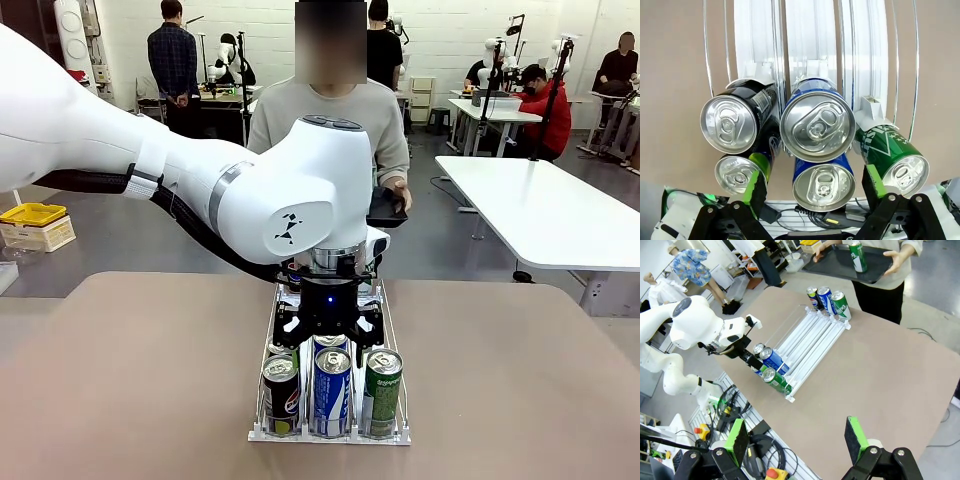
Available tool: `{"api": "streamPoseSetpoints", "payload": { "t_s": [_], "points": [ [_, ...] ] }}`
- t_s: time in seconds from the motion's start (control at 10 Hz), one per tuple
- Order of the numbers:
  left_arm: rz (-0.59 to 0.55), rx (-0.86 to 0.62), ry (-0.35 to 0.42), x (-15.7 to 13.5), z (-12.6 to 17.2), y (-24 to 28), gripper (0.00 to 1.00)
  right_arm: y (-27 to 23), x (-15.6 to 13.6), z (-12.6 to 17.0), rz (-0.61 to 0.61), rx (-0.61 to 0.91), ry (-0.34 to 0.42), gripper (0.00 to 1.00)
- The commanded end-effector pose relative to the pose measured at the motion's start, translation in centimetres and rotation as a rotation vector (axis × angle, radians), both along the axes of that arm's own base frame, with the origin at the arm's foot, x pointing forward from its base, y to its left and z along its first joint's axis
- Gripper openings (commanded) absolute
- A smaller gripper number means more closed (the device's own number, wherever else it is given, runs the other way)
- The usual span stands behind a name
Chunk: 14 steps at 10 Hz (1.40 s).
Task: Retrieve and hand over the desired beverage to the person.
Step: Pick up another can of the same type that the person held from the Automatic Can Dispenser.
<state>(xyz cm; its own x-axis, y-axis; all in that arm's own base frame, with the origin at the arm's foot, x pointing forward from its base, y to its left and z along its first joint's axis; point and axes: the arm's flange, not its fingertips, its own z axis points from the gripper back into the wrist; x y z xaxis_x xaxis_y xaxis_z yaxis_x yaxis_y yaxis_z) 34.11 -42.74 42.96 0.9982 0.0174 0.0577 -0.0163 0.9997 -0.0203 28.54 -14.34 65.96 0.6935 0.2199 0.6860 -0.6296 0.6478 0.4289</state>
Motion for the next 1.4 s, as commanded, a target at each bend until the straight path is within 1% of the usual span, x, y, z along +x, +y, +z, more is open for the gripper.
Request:
{"api": "streamPoseSetpoints", "payload": {
  "t_s": [0.0, 0.9, 1.1, 1.3],
  "points": [
    [-0.002, 0.0, 0.0, -0.1, 0.0, -0.1, 1.0, 0.1, 0.2, 0.0, 0.015, 0.026, -0.02, 1.0],
    [0.0, 0.0, 0.0, 0.0, 0.0, 0.0, 1.0, 0.1, 0.2, 0.0, 0.015, 0.026, -0.02, 1.0],
    [0.007, 0.027, -0.01, 0.0, -0.5, -0.5, 1.0, 0.1, 0.2, 0.0, 0.015, 0.026, -0.02, 1.0],
    [0.035, 0.036, 0.004, 0.1, -0.7, -1.1, 1.0, 0.1, 0.2, 0.0, 0.015, 0.026, -0.02, 1.0]
  ]
}}
